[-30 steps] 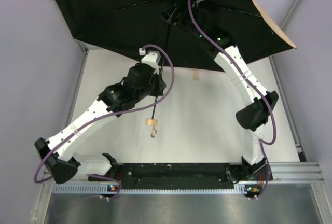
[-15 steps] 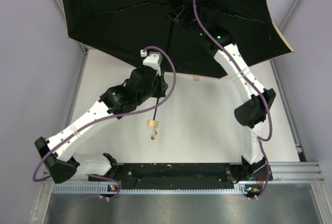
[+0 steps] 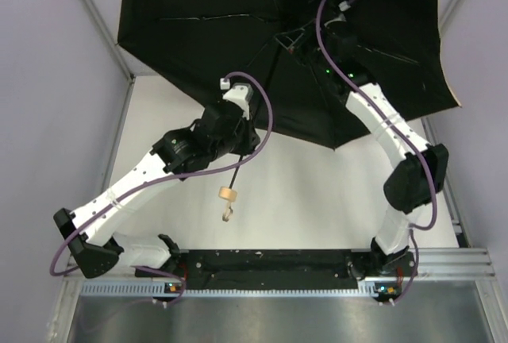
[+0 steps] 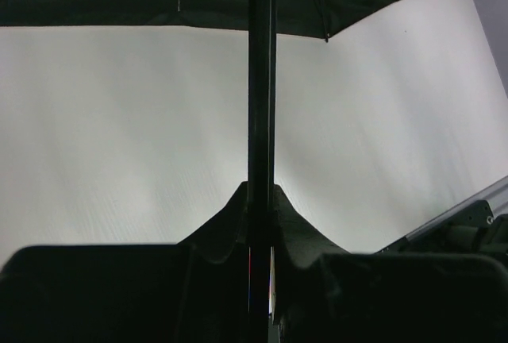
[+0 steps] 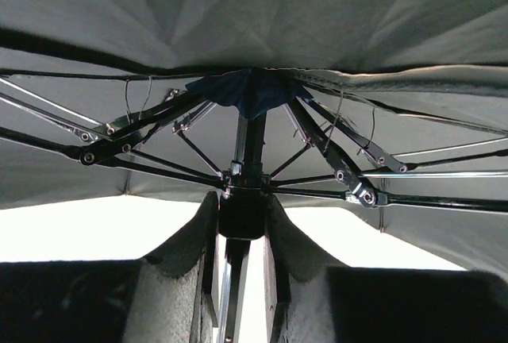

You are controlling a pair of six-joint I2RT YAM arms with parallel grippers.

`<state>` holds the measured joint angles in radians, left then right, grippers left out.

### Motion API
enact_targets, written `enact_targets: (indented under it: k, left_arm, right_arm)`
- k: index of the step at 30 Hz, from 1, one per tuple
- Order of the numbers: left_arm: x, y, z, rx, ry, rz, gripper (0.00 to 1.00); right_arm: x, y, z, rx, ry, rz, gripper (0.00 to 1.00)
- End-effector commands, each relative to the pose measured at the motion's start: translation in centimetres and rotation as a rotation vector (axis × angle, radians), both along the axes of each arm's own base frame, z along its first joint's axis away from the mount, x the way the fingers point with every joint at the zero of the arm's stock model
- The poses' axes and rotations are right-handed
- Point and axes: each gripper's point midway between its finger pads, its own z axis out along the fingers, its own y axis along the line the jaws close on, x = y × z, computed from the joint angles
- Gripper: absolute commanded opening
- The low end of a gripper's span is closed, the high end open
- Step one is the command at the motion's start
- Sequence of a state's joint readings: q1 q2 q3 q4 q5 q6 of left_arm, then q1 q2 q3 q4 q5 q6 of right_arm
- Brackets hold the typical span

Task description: Put away the umbrella

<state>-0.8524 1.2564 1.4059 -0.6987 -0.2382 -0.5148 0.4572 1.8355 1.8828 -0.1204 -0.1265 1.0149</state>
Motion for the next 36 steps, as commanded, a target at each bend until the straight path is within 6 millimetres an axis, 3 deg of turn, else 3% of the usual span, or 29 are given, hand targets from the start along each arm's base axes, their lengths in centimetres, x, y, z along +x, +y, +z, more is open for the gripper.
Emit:
enact_targets:
  k: [1,4,7,13,21,28,33,36]
  left_arm:
    - [4.0,0.8,5.2,-0.084,-0.114,0.13,0.0]
    - [5.0,-0.1,6.4,-0.091,-0.136,0.122,0.0]
    - [5.5,-0.9,7.0,-0.102,-0.14,0.111,0.0]
    - [6.2,-2.7,7.1,-0.154,-0.1,0.048,0.0]
    - [2.9,-3.0,5.5,-0.329,0.042,-0.073,0.01]
    - [0.5,-3.3,3.2,-0.442,0.116,-0.14,0.31]
    - [-1.0,-3.5,3.0,-0.522,0.124,-0.204,0.51]
    - [-1.0,-2.8,3.4,-0.587,0.113,-0.22,0.55]
  right_arm:
    - [-9.2,1.8,4.9,0.071,-0.098,0.263,0.0]
    - [-11.4,2.4,4.1,0.052,-0.104,0.28,0.0]
    - [-11.9,3.1,3.7,0.023,-0.118,0.288,0.0]
    - [-12.8,3.8,6.8,0.032,-0.266,0.311,0.0]
    - [-10.7,1.9,11.3,0.207,-0.389,0.266,0.0]
    - [-10.7,1.4,14.1,0.316,-0.444,0.237,0.0]
    - [-10.1,1.5,14.3,0.318,-0.463,0.245,0.0]
    - [-10.1,1.4,14.6,0.319,-0.471,0.252,0.0]
